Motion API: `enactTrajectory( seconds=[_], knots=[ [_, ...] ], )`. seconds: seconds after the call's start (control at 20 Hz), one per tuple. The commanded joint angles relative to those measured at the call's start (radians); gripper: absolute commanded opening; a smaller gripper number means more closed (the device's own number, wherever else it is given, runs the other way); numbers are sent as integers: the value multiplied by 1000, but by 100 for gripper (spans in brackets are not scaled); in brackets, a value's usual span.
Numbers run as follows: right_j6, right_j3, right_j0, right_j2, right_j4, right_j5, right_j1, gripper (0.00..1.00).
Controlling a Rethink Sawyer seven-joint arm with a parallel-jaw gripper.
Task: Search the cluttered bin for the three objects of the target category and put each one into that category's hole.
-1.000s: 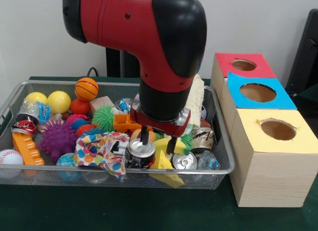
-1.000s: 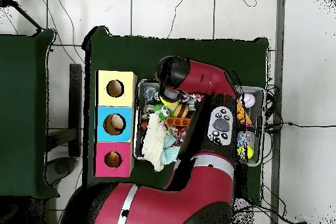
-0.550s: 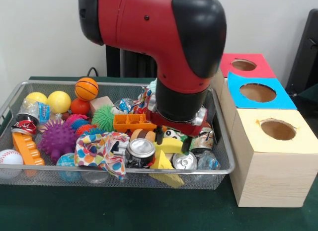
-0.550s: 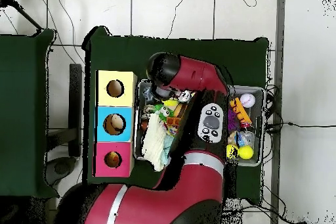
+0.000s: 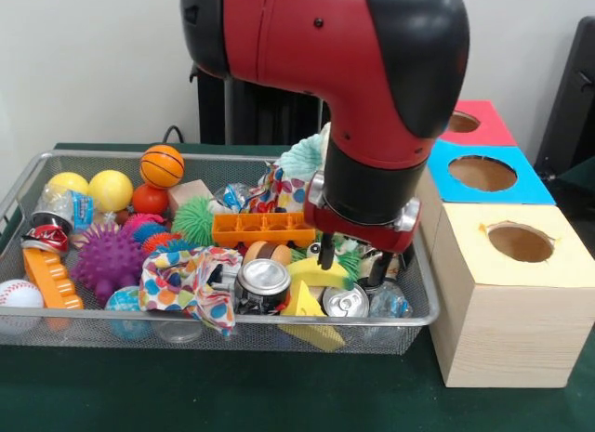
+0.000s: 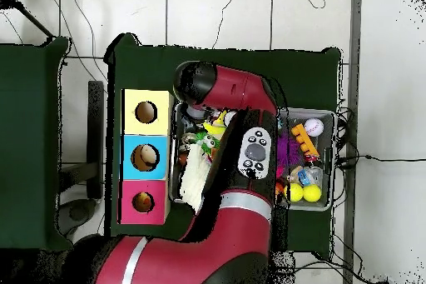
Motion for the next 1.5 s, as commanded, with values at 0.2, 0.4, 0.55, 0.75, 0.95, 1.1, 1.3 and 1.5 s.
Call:
enactTrajectory(
  seconds=[0.2,0.4,0.55,0.75,0.95,1.1,1.3,1.5],
  knots=[
    [358,21,19,24,61,-35,82,100],
    [369,13,27,12,68,-39,93,100],
    [365,15,22,10,67,-46,98,100],
    [354,24,10,17,58,-78,112,100],
    [363,22,13,12,58,-85,120,100],
    [372,13,17,9,64,-79,127,100],
    [386,-2,24,0,73,-77,139,100],
    [386,6,34,-18,72,-23,104,100]
  ],
)
